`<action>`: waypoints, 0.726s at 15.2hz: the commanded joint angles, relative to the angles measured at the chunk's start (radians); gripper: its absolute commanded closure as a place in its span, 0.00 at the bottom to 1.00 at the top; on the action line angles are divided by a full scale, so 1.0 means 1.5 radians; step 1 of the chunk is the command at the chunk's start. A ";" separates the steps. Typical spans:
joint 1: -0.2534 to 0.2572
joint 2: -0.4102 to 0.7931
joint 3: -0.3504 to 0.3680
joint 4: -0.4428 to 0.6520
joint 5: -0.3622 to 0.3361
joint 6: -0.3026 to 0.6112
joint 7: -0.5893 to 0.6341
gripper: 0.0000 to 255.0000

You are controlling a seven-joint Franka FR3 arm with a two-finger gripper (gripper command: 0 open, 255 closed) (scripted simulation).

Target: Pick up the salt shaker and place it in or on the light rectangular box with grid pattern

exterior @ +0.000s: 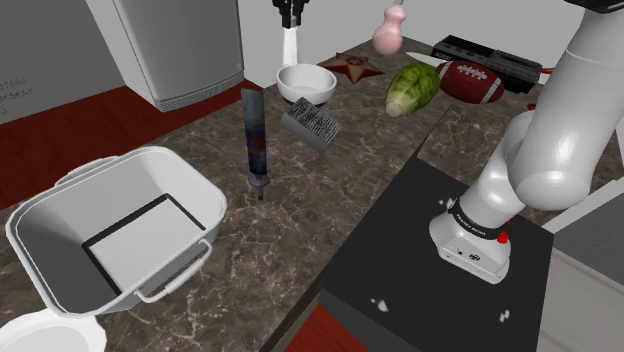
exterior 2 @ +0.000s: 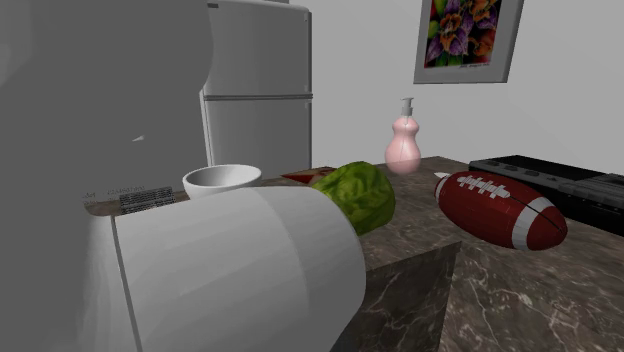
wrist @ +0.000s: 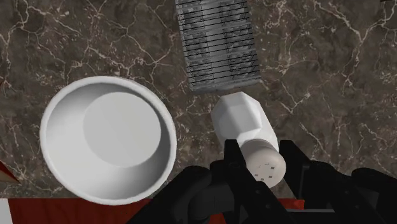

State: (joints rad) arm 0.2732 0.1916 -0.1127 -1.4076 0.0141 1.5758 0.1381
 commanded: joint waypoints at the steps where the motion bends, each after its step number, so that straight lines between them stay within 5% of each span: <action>1: 0.002 0.000 0.001 -0.017 0.000 0.016 0.003 1.00; 11: 0.003 -0.012 0.002 -0.122 -0.001 0.110 0.004 1.00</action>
State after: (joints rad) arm 0.2790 0.1761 -0.1096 -1.5746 0.0121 1.7269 0.1460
